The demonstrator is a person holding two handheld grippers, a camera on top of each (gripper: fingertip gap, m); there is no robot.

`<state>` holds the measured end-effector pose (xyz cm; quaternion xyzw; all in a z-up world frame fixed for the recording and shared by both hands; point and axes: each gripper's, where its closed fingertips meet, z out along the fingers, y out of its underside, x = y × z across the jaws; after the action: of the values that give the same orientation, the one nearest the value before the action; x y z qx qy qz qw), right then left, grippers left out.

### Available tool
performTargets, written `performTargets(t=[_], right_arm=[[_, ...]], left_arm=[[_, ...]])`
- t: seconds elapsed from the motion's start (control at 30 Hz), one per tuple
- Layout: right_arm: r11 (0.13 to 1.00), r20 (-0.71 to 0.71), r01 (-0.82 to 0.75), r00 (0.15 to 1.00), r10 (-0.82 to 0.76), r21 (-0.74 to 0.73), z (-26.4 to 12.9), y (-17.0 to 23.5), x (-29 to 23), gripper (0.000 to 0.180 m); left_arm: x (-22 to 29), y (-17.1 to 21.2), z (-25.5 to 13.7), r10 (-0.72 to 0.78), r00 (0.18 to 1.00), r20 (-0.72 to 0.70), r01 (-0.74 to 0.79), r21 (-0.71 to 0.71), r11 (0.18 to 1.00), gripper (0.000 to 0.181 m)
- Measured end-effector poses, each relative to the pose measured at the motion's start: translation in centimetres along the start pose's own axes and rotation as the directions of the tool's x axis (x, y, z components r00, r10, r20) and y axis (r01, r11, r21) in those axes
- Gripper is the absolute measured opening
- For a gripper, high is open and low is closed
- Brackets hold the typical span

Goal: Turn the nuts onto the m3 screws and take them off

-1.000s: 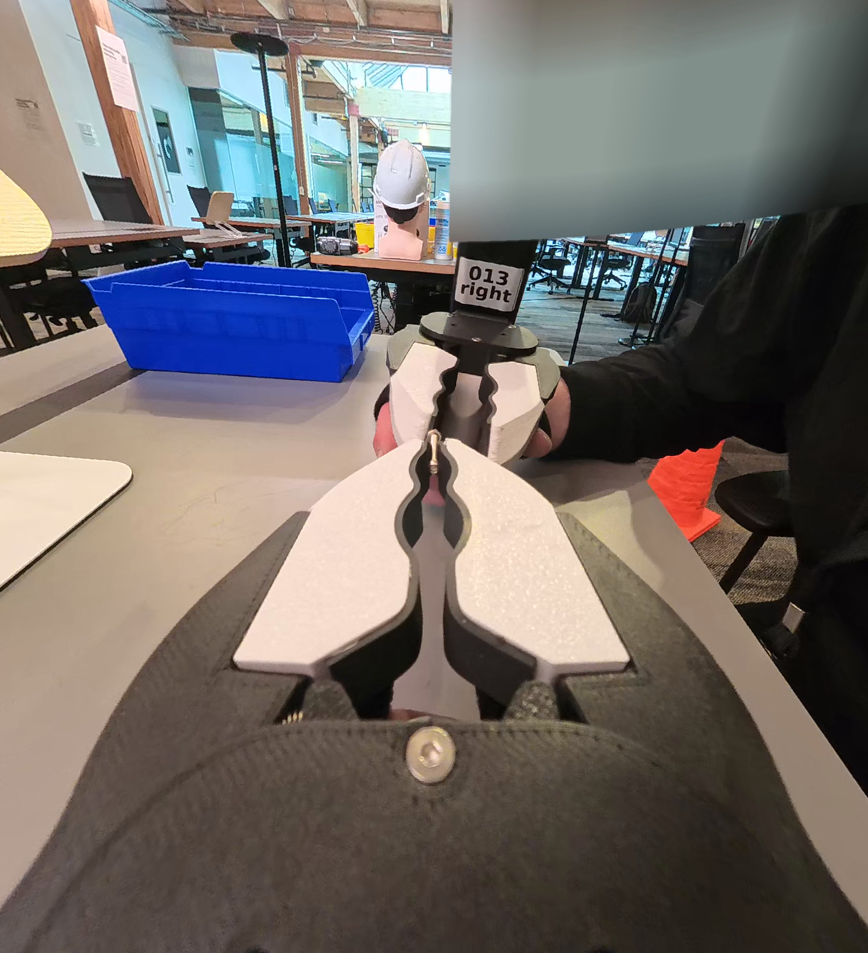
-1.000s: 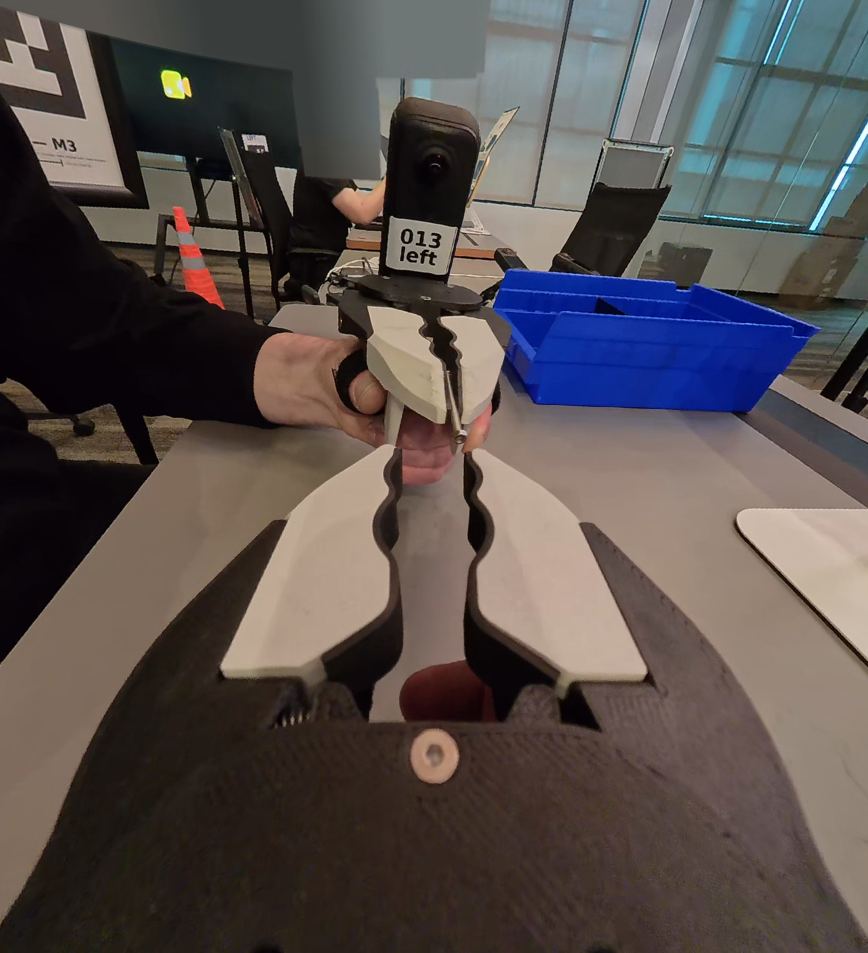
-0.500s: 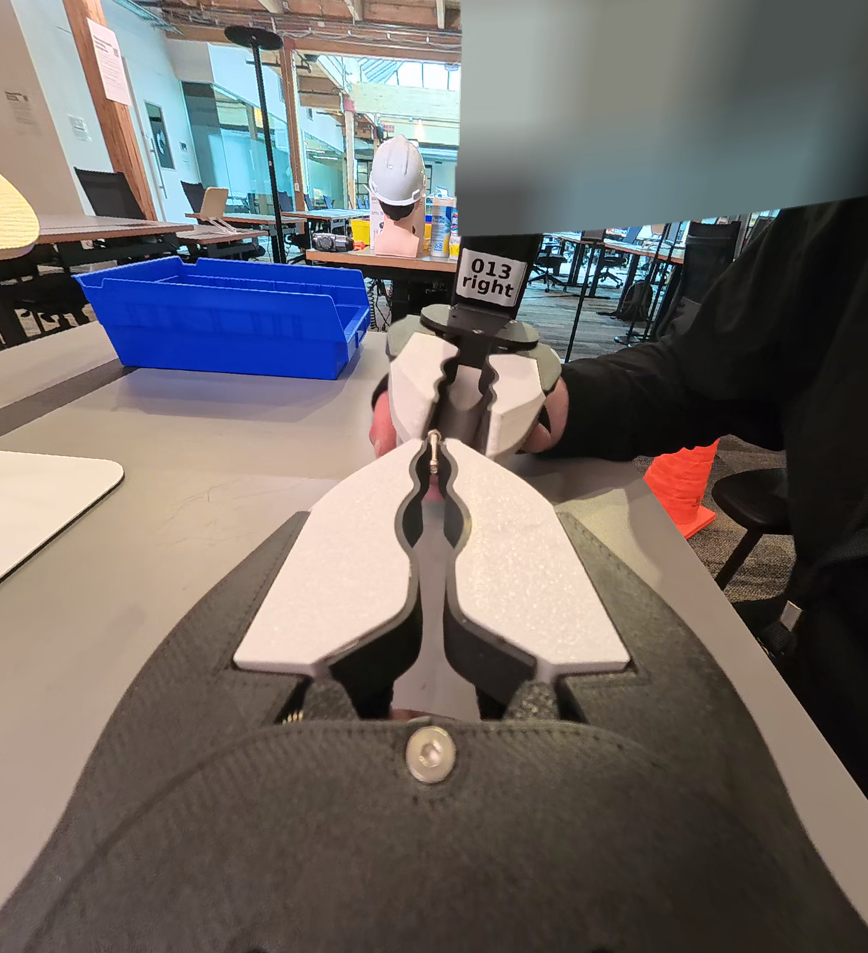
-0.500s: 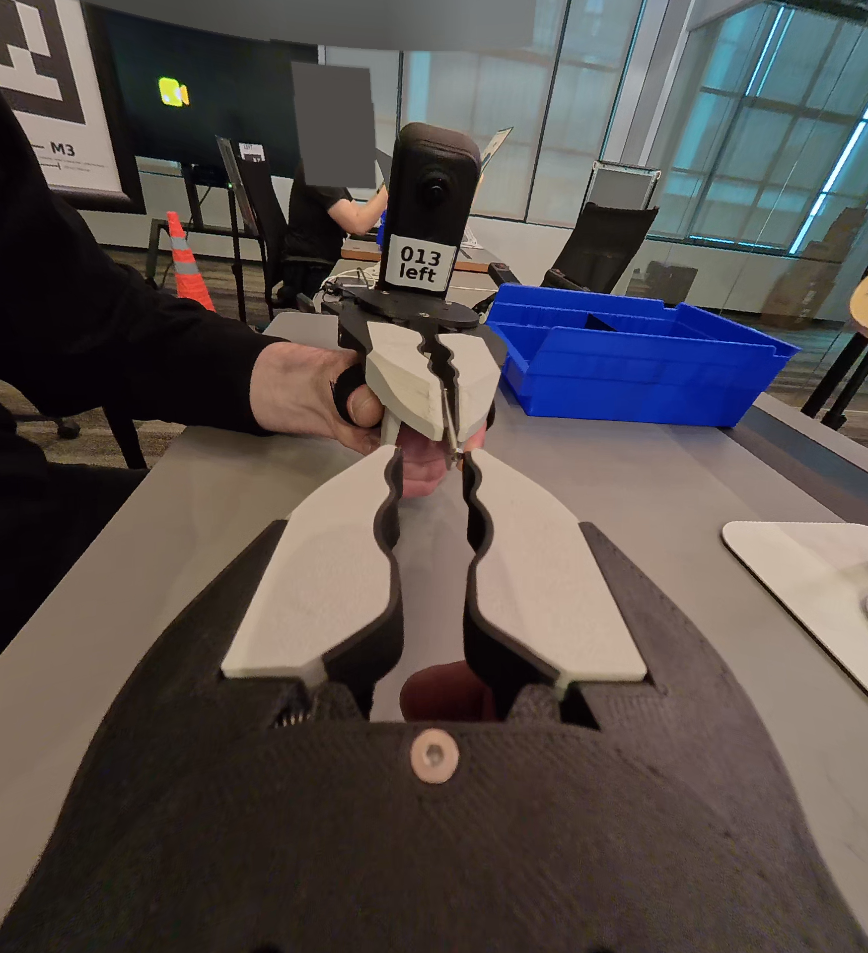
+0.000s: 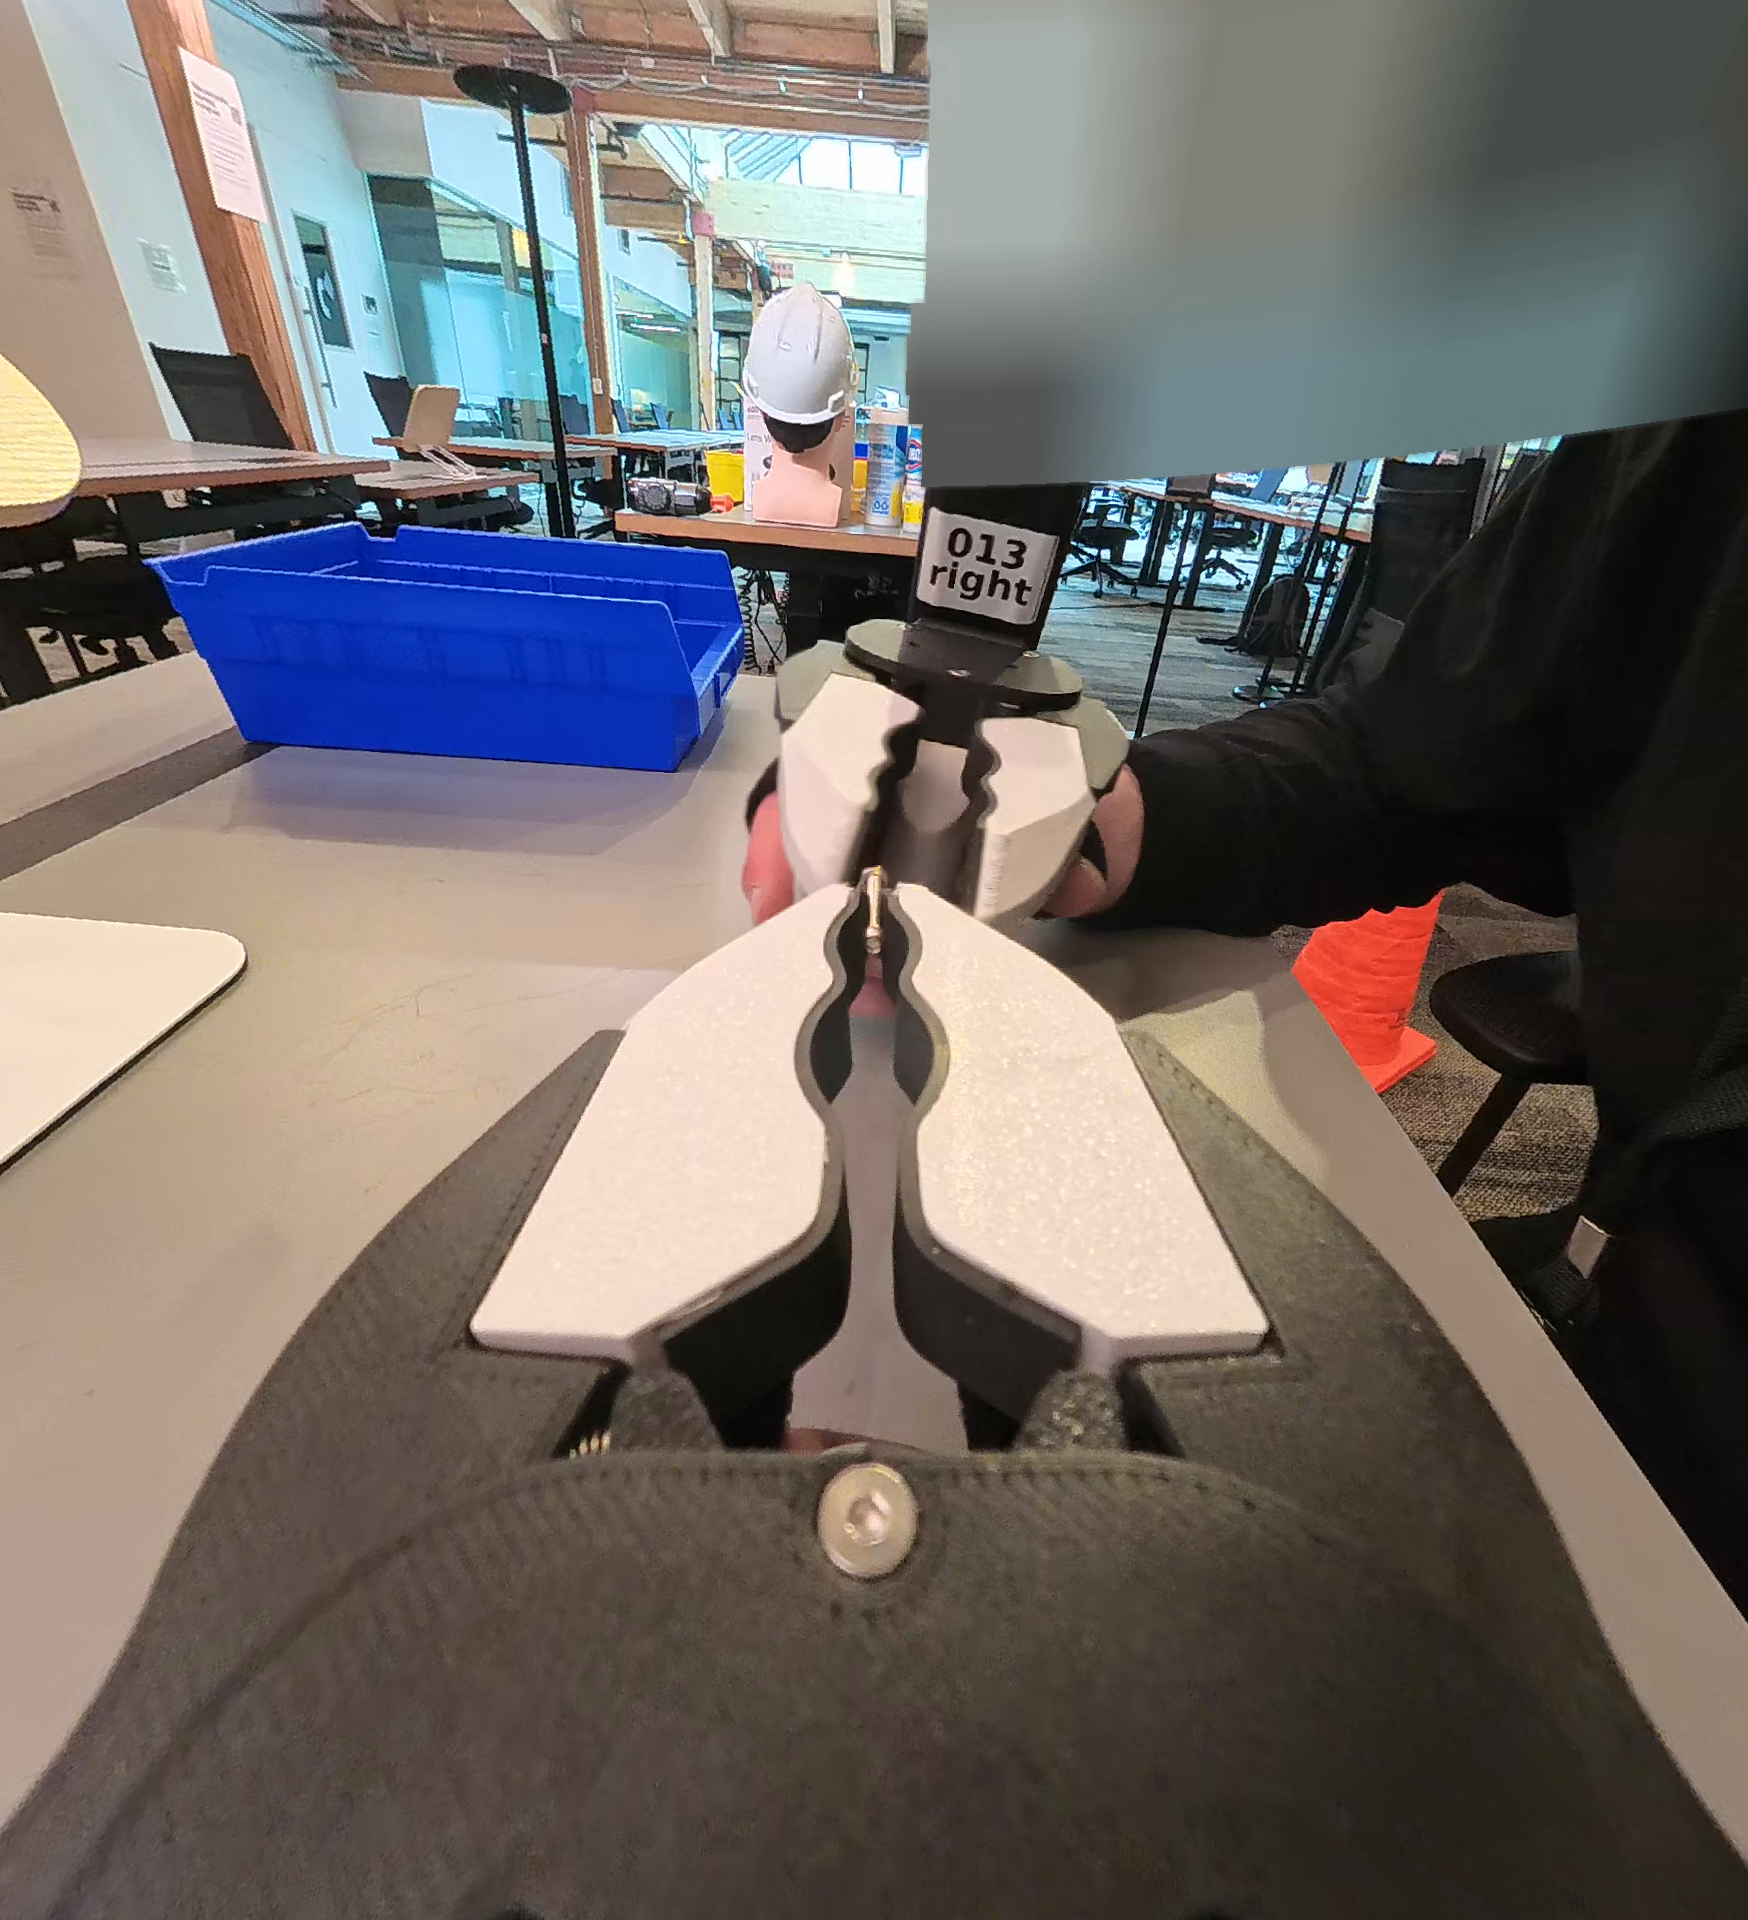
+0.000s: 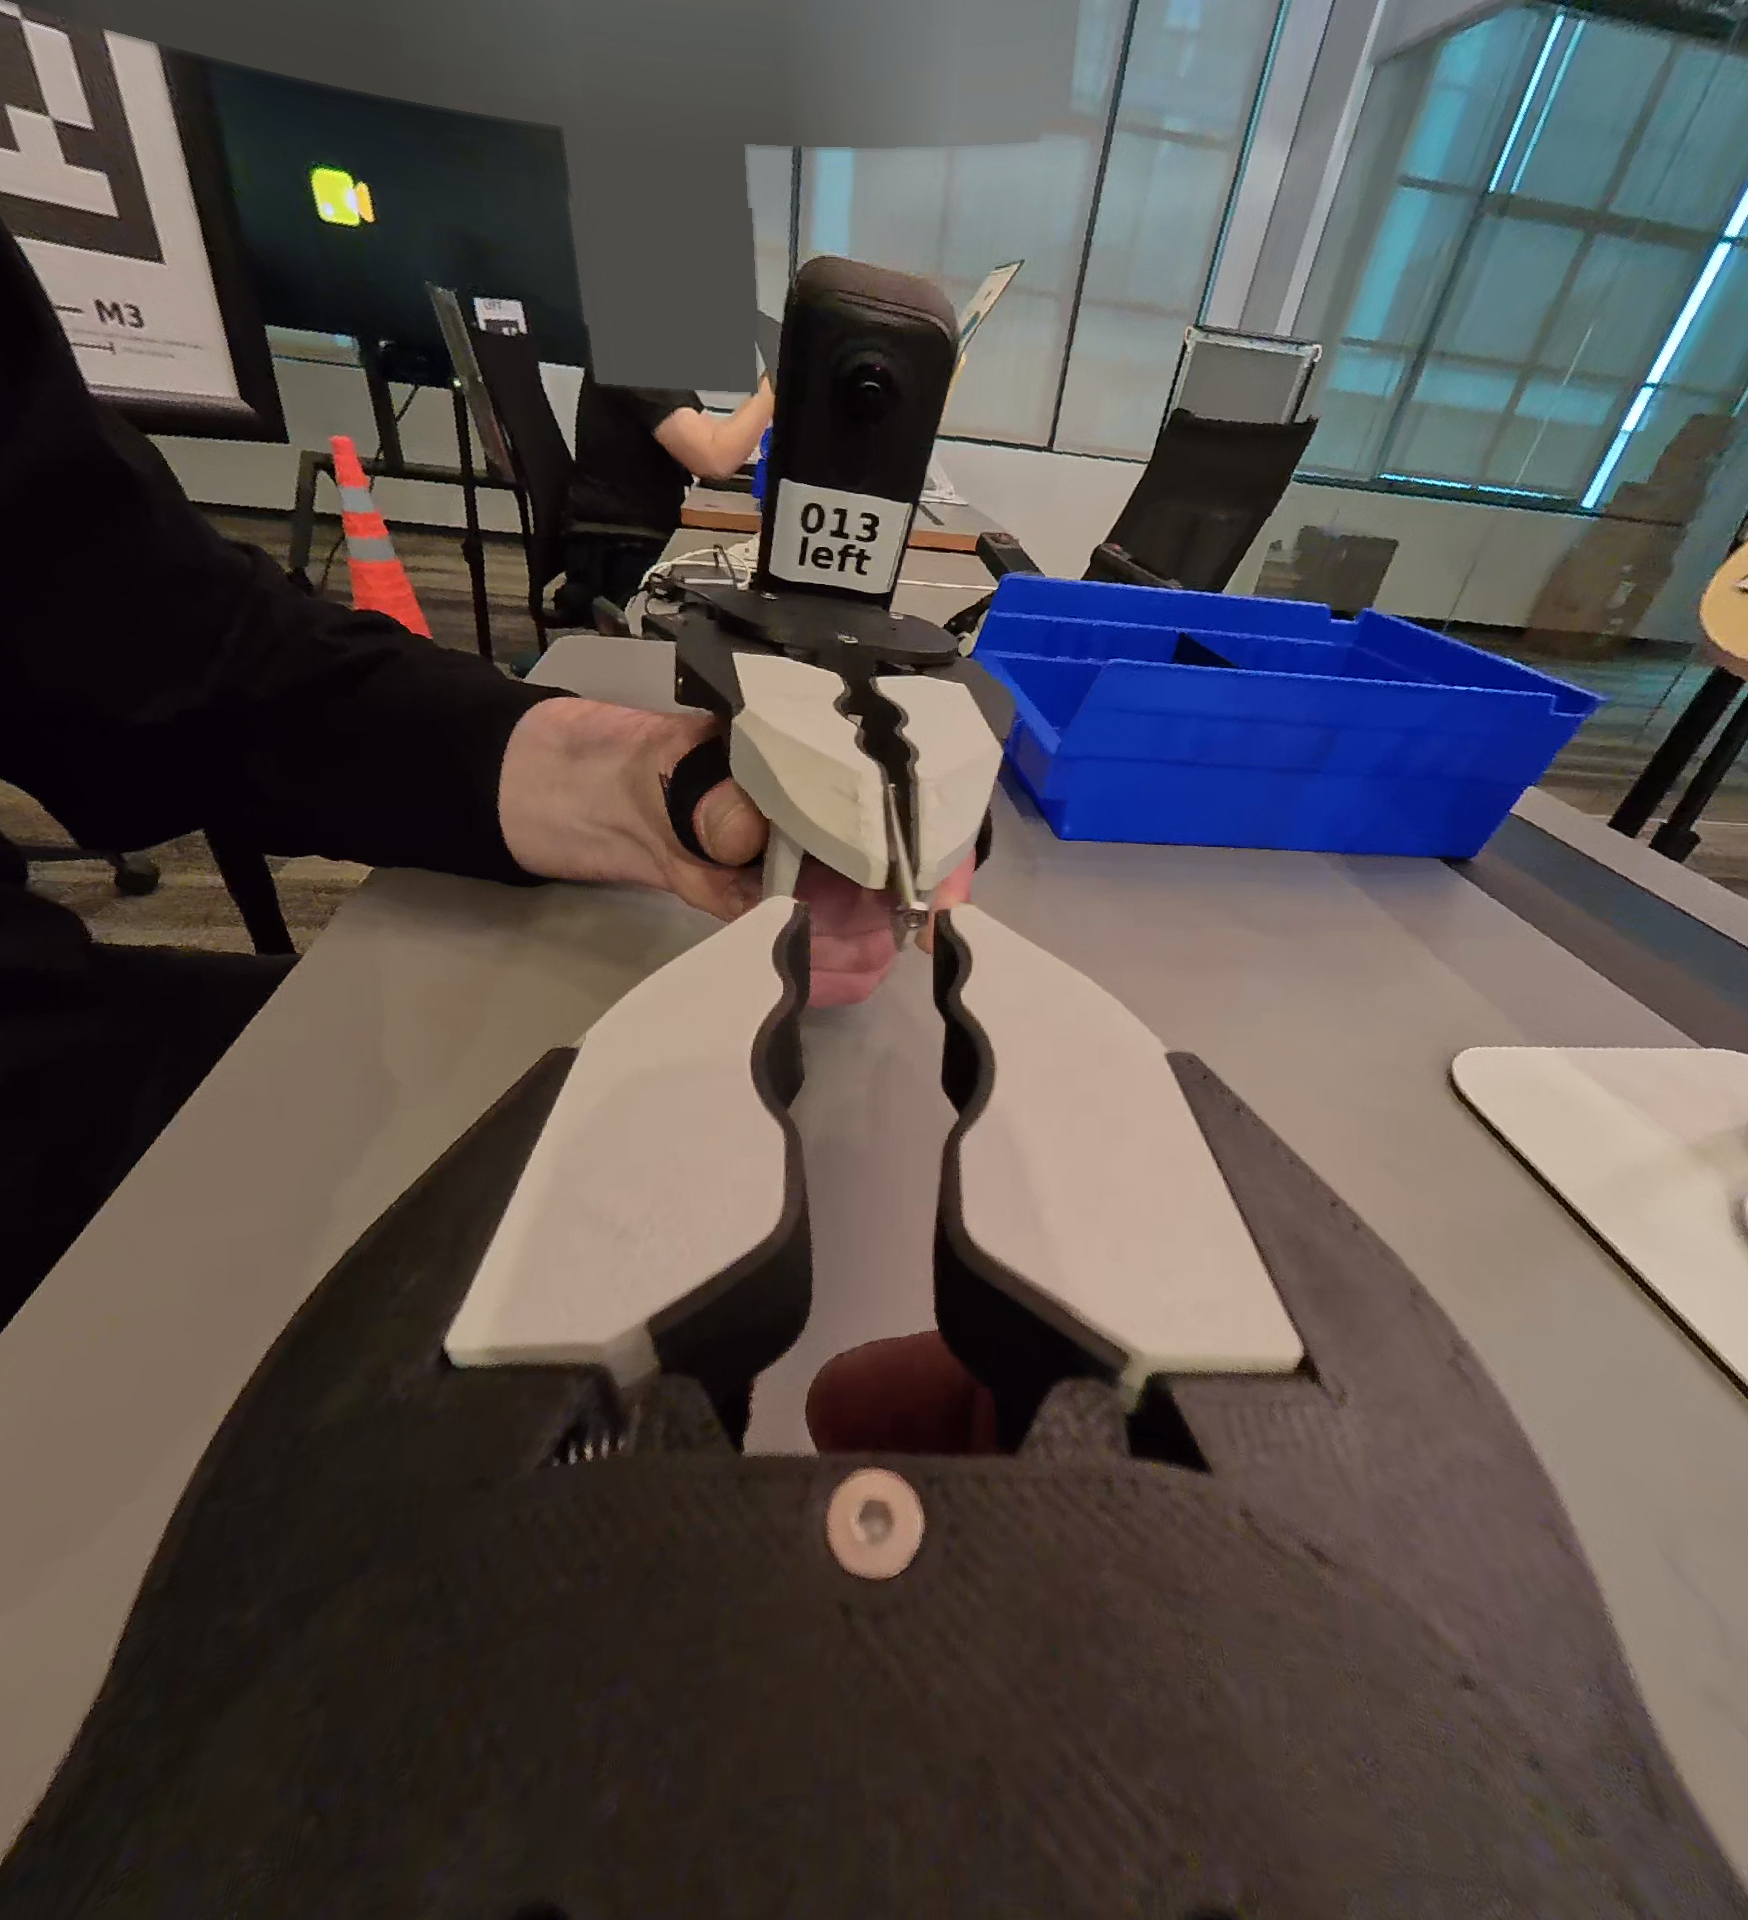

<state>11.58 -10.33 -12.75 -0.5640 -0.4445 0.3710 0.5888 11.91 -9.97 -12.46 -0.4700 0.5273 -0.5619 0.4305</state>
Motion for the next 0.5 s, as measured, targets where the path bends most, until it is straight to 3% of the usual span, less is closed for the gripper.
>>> performTargets(t=[0.13, 0.2, 0.33, 0.5], right_arm=[[0.999, 0.056, 0.012, 0.998, -0.009, -0.047, 0.4, 0.9, -1.1, 0.012], [0.997, 0.034, 0.031, 0.999, -0.029, -0.077, 0.4, 1.3, -0.7, 0.013], [1.0, -0.019, -0.008, 1.0, 0.009, 0.008, -0.3, -0.3, 0.6, 0.018], [1.0, 0.012, 0.002, 1.0, -0.002, -0.012, 0.0, 0.2, -0.2, 0.017]], left_arm=[[-0.2, -0.2, -0.1, 0.001, 1.0, 0.01, -0.001, 0.012, 1.0, 0.002], [-0.1, -0.2, -0.1, -0.003, 1.0, 0.006, 0.003, 0.012, 1.0, 0.002], [0.0, -0.1, 0.0, 0.0, 1.0, 0.002, 0.0, 0.004, 1.0, 0.002], [0.0, -0.2, 0.0, 0.002, 1.0, 0.001, -0.002, 0.012, 1.0, 0.002]])
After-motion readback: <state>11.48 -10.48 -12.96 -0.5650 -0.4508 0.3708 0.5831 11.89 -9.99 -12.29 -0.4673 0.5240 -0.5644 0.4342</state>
